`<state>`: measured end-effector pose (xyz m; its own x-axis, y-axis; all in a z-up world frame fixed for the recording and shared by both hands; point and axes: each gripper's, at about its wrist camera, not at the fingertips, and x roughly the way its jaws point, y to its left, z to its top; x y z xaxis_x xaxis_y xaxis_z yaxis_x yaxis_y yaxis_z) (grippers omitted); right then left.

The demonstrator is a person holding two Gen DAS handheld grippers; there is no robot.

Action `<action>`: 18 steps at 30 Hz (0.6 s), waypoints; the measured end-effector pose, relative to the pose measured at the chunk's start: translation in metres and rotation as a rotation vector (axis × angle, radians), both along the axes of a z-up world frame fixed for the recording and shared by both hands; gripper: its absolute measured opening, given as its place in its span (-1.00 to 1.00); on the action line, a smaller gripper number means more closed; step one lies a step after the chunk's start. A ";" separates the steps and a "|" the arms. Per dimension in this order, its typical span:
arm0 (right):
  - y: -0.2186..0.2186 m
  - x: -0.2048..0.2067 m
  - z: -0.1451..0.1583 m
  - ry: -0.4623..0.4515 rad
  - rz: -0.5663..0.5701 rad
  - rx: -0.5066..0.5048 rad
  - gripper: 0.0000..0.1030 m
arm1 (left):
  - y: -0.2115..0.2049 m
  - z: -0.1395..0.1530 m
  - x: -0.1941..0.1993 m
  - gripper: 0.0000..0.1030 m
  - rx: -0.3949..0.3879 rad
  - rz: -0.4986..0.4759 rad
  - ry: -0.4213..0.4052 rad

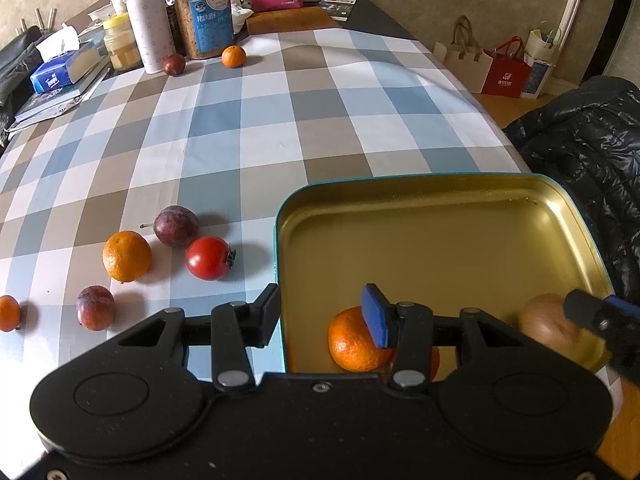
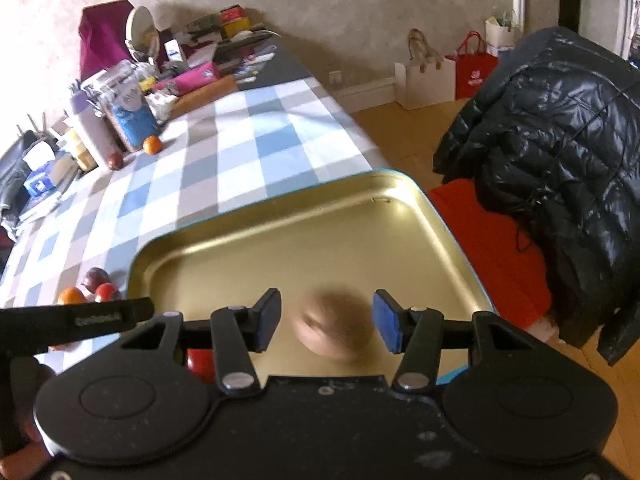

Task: Organize fruits
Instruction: 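Open the right gripper to drop the kiwi into the gold tray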

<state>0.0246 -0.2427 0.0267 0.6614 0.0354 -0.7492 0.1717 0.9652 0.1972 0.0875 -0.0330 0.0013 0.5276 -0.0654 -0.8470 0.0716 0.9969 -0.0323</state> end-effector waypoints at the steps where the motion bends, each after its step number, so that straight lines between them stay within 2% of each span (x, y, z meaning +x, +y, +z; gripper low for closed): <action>1: 0.001 0.000 0.003 -0.009 -0.004 -0.008 0.06 | 0.000 0.000 0.000 0.05 -0.001 0.000 0.001; 10: 0.016 0.004 0.008 -0.033 0.034 -0.040 0.06 | 0.007 0.002 -0.003 0.05 -0.004 0.009 -0.012; 18: 0.020 0.008 0.008 -0.005 0.042 -0.003 0.06 | 0.029 0.004 -0.008 0.05 -0.003 0.055 -0.019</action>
<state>0.0327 -0.2224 0.0344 0.6629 0.0609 -0.7463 0.1298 0.9723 0.1946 0.0794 -0.0039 0.0051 0.5468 -0.0389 -0.8363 0.0176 0.9992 -0.0350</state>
